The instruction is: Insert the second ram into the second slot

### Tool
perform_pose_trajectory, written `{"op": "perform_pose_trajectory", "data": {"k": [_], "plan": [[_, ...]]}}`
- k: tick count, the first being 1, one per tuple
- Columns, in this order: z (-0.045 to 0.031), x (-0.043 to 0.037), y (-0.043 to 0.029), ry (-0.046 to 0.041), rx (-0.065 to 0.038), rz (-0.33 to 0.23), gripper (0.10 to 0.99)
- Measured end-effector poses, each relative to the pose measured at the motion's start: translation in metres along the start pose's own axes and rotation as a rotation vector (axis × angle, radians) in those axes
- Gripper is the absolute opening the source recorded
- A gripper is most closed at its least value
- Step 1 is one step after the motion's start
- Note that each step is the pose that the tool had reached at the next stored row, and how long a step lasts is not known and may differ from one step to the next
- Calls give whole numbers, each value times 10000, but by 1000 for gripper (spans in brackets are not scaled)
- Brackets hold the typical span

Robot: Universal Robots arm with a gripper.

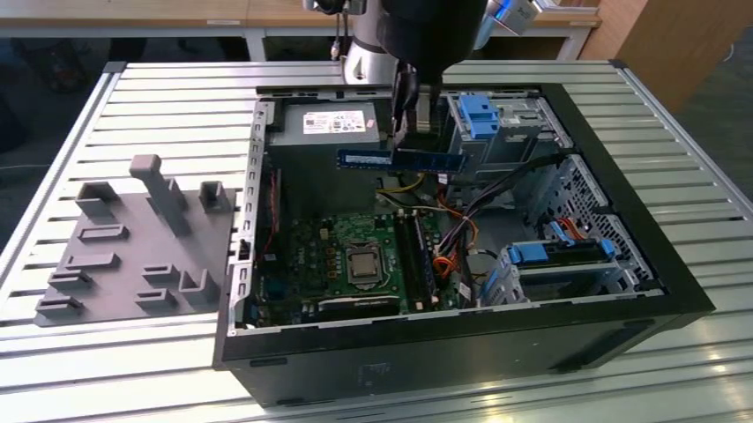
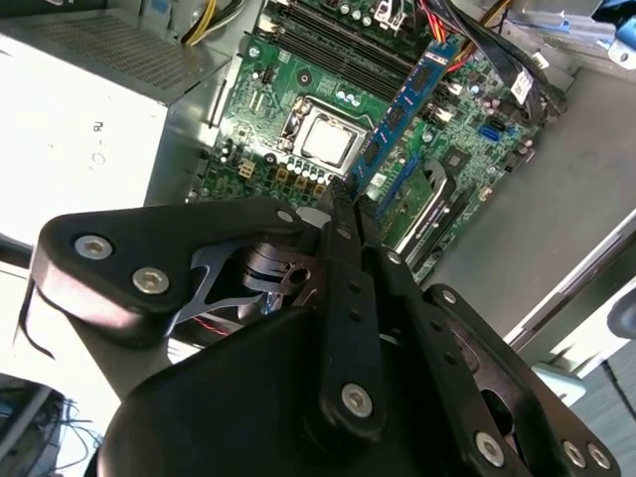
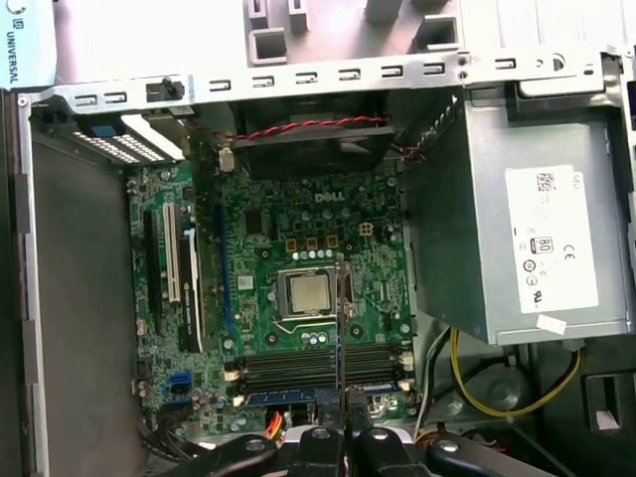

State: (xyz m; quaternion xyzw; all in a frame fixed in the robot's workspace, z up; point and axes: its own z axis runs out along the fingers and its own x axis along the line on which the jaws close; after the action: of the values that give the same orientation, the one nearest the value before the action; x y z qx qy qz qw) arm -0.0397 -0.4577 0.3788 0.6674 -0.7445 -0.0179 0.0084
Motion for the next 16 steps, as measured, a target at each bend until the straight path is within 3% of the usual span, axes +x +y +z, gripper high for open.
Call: {"op": "perform_pose_trajectory", "data": {"k": [16], "plan": [[0,0,0,-39,12,1032,137]]}}
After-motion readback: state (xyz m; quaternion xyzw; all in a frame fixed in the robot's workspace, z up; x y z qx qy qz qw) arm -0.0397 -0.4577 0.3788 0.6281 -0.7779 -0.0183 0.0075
